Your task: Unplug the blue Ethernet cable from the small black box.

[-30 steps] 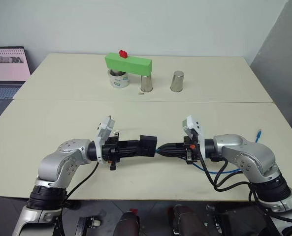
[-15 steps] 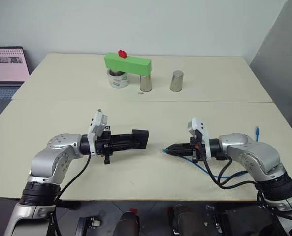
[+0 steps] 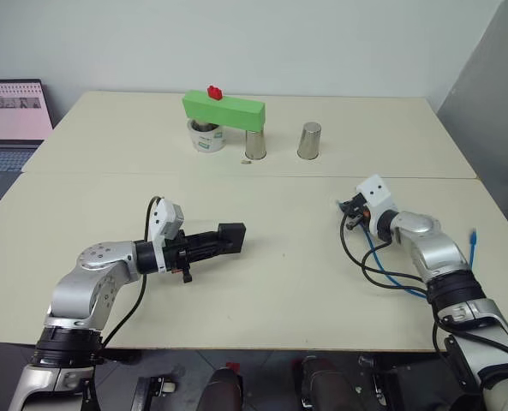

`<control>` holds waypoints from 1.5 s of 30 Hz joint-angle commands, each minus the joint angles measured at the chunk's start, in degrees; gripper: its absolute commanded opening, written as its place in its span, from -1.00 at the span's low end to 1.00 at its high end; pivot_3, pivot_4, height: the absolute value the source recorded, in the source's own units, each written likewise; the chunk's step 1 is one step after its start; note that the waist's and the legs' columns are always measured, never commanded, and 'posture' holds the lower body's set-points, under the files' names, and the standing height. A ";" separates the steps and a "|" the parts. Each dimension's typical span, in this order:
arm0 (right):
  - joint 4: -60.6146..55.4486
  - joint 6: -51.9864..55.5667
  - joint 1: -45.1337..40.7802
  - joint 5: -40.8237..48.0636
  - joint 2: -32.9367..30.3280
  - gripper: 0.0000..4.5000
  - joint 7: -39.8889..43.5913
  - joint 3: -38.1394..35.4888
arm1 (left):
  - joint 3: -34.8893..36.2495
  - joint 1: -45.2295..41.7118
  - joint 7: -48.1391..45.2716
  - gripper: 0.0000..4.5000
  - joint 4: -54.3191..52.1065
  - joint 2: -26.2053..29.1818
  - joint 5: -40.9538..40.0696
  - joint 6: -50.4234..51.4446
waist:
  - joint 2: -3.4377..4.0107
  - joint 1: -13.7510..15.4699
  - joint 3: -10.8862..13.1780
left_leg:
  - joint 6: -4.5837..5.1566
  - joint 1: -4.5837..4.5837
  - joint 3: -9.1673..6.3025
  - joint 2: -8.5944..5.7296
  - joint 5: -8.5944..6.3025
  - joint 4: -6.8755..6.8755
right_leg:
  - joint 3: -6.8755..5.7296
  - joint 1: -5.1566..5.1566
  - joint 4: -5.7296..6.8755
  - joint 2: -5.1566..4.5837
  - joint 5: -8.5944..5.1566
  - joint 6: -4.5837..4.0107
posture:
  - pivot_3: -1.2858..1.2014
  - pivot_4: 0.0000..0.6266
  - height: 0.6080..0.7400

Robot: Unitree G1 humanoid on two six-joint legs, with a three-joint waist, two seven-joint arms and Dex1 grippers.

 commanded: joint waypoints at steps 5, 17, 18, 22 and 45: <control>-16.59 7.25 3.12 6.28 -2.32 0.01 8.25 -4.65 | 5.31 -3.77 14.82 -0.65 8.07 -4.70 7.44 -12.20 | 0.02 0.13 0.01 | 0.00 0.03 -0.03 0.01 0.00 0.02 | -0.03 0.01 0.07 0.01 -0.01 0.02 | 0.03 -0.52 1.00; -49.91 25.11 6.31 19.89 0.29 0.47 14.63 2.74 | 10.14 -12.94 38.90 -0.65 40.50 -11.64 19.94 -41.95 | 0.04 0.32 0.02 | 0.00 0.04 -0.15 -0.05 0.01 0.05 | -0.13 0.08 0.05 -0.05 0.01 0.05 | 0.03 -0.52 1.00; -50.17 25.10 6.18 19.49 0.34 0.47 14.65 3.49 | 10.56 -13.24 39.60 -0.65 42.13 -12.20 19.72 -42.88 | 0.03 0.32 0.01 | 0.00 0.04 -0.16 -0.06 0.01 0.05 | -0.14 0.08 0.05 -0.06 0.01 0.05 | 0.03 -0.52 1.00; -49.78 25.59 5.68 19.39 0.73 0.47 14.09 4.23 | 11.41 -13.85 41.38 -0.65 47.53 -13.79 19.06 -45.48 | -0.01 0.37 -0.01 | -0.01 -0.02 -0.20 -0.07 0.01 0.11 | -0.18 0.08 0.04 -0.06 0.03 0.10 | 0.03 -0.52 1.00; -51.58 26.07 15.97 17.93 -3.40 0.50 7.87 -3.72 | 11.08 11.56 33.60 0.55 -0.59 -4.64 11.38 -7.47 | 0.02 -0.76 -0.04 | -0.01 0.38 -0.05 0.00 0.00 -0.04 | -0.05 0.28 0.07 -0.04 -0.01 0.07 | 0.03 -0.52 1.00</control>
